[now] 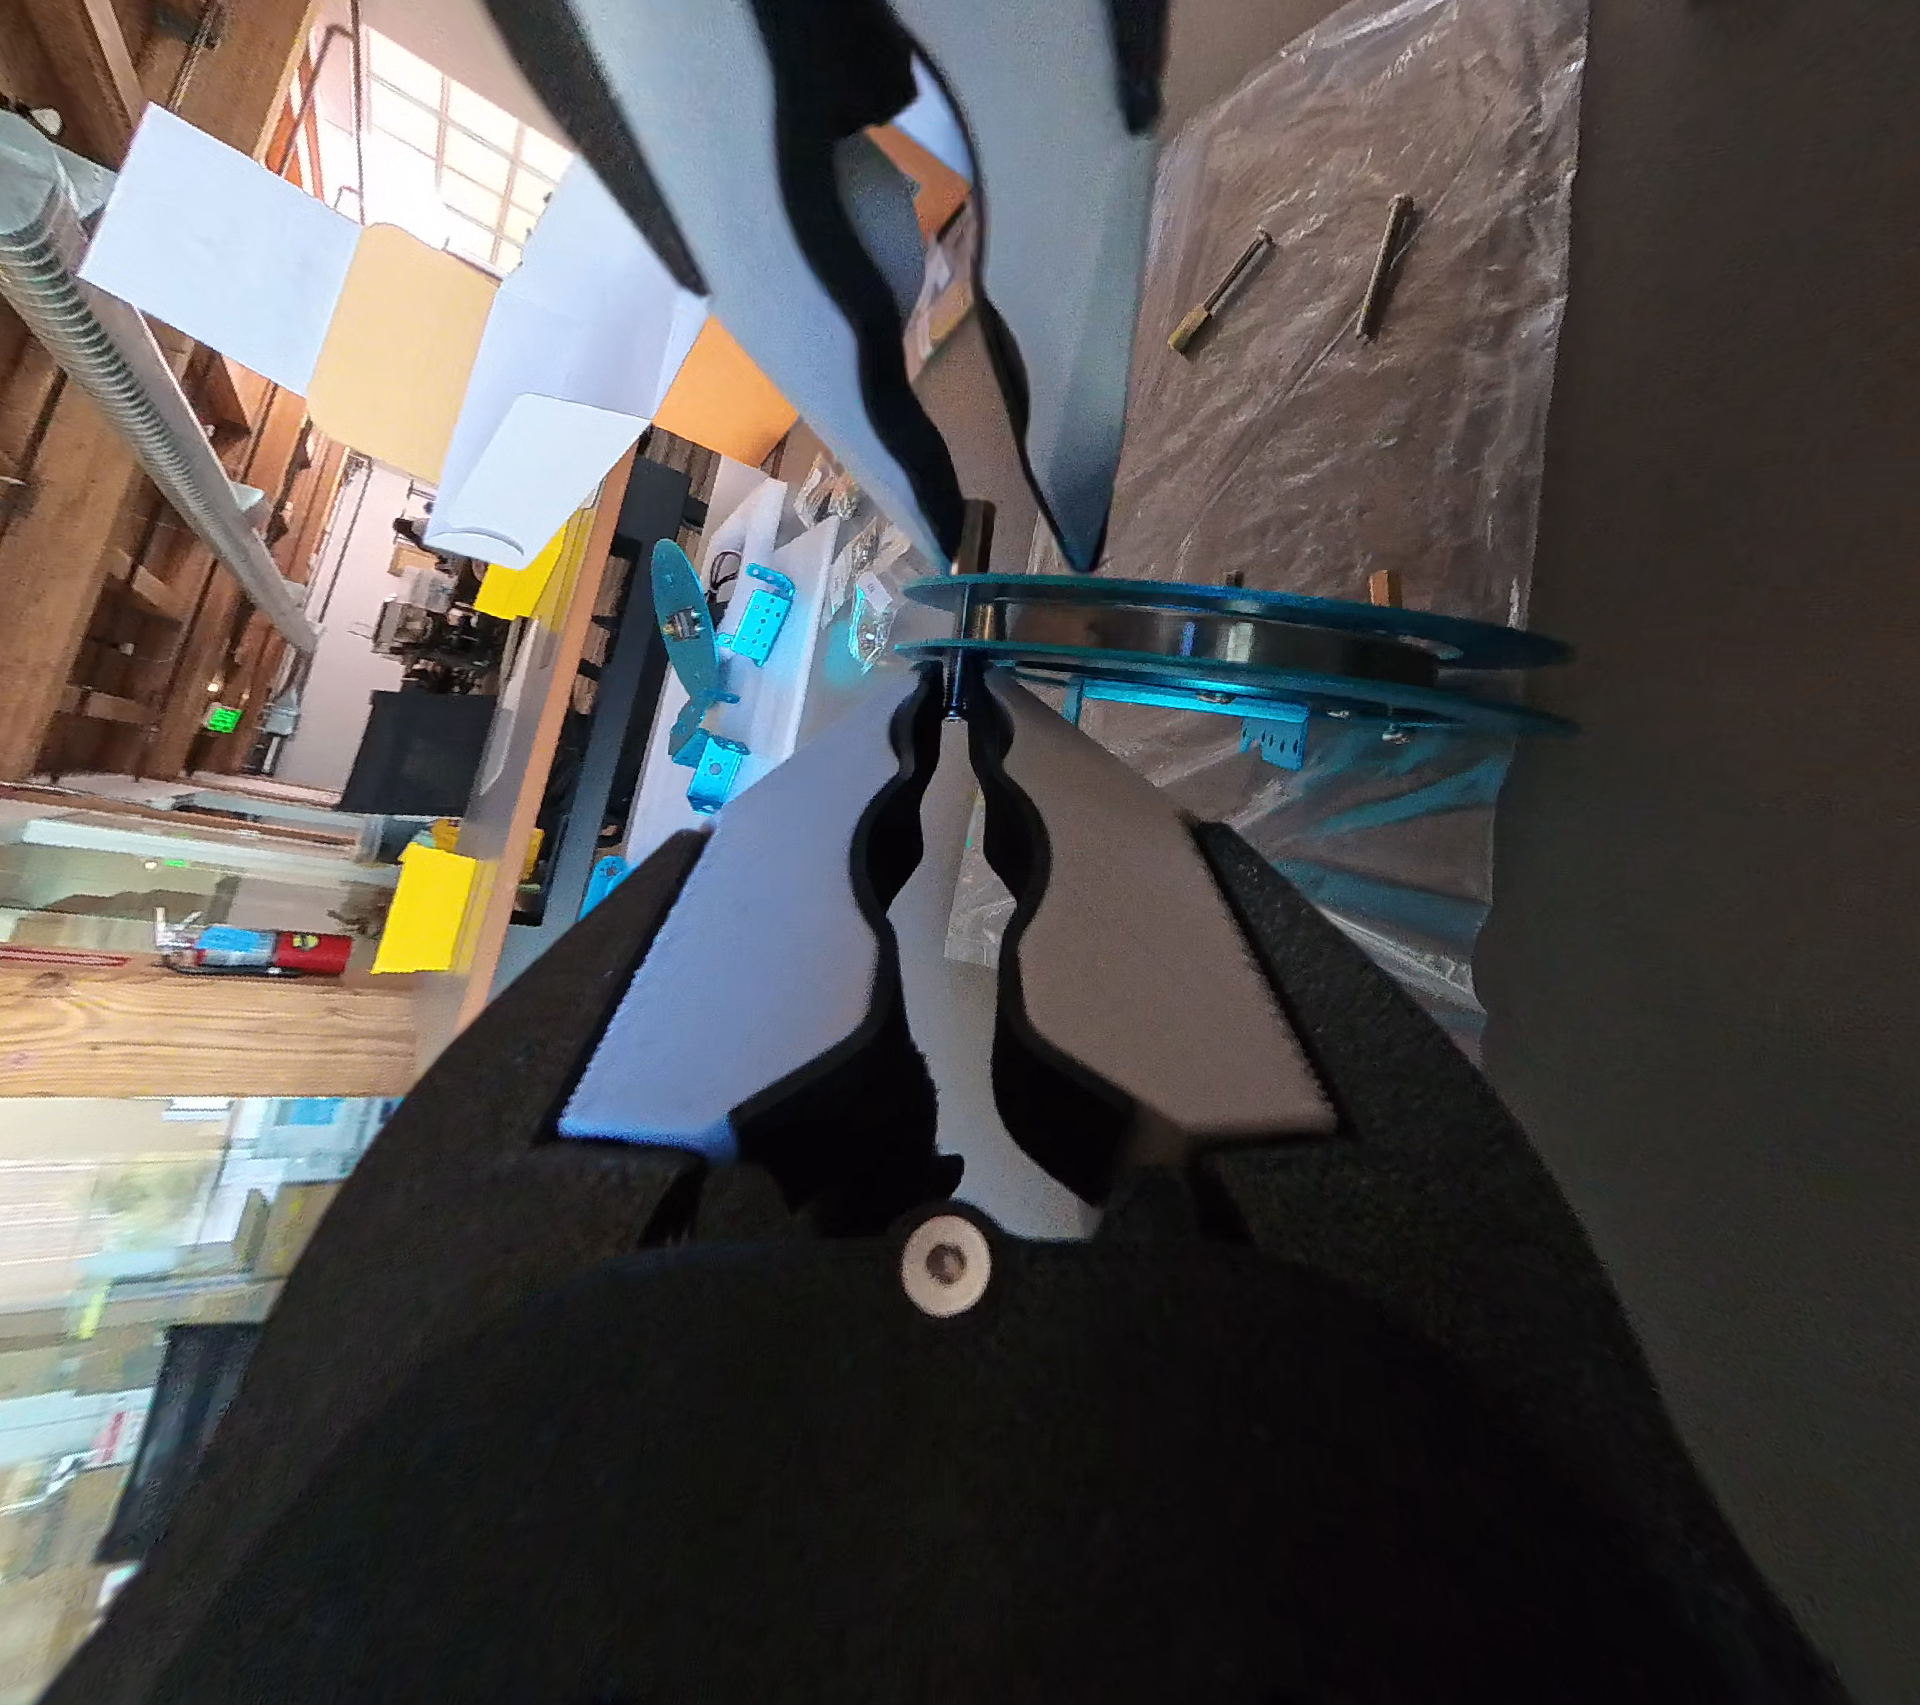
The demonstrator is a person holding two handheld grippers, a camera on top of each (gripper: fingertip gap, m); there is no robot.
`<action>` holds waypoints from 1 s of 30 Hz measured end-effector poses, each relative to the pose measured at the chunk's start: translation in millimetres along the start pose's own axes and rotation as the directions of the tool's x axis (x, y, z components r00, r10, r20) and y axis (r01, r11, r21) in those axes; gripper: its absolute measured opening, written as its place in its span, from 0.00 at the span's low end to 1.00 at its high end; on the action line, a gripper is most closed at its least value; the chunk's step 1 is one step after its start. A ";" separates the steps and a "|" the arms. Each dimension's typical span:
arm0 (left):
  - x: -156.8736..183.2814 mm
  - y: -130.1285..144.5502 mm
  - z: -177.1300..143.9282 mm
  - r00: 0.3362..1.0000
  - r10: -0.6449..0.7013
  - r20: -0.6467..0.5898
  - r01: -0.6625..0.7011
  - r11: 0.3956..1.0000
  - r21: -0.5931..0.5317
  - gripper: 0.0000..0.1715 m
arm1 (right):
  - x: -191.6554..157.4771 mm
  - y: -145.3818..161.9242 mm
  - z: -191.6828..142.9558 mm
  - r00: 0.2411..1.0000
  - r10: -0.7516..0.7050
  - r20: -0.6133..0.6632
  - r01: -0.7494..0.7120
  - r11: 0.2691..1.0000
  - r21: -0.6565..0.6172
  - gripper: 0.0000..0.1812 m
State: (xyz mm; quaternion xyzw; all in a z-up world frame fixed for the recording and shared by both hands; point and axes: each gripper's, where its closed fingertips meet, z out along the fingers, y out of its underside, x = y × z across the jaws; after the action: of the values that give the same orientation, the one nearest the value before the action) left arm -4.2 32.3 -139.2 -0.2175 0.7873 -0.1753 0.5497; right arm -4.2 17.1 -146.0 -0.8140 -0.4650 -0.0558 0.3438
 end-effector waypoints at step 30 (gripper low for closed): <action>0.1 -15.1 -13.5 0.045 -0.762 -0.646 0.999 0.053 0.007 0.07 | 2.5 1.0 -3.1 0.991 0.130 -0.044 -0.101 0.909 0.405 0.02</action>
State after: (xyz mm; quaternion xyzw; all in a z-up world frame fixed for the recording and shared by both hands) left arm -14.8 20.0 -127.0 -0.4815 0.4908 -0.7163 0.1193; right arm -1.3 16.6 -143.2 -0.7495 -0.4052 0.0328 0.5225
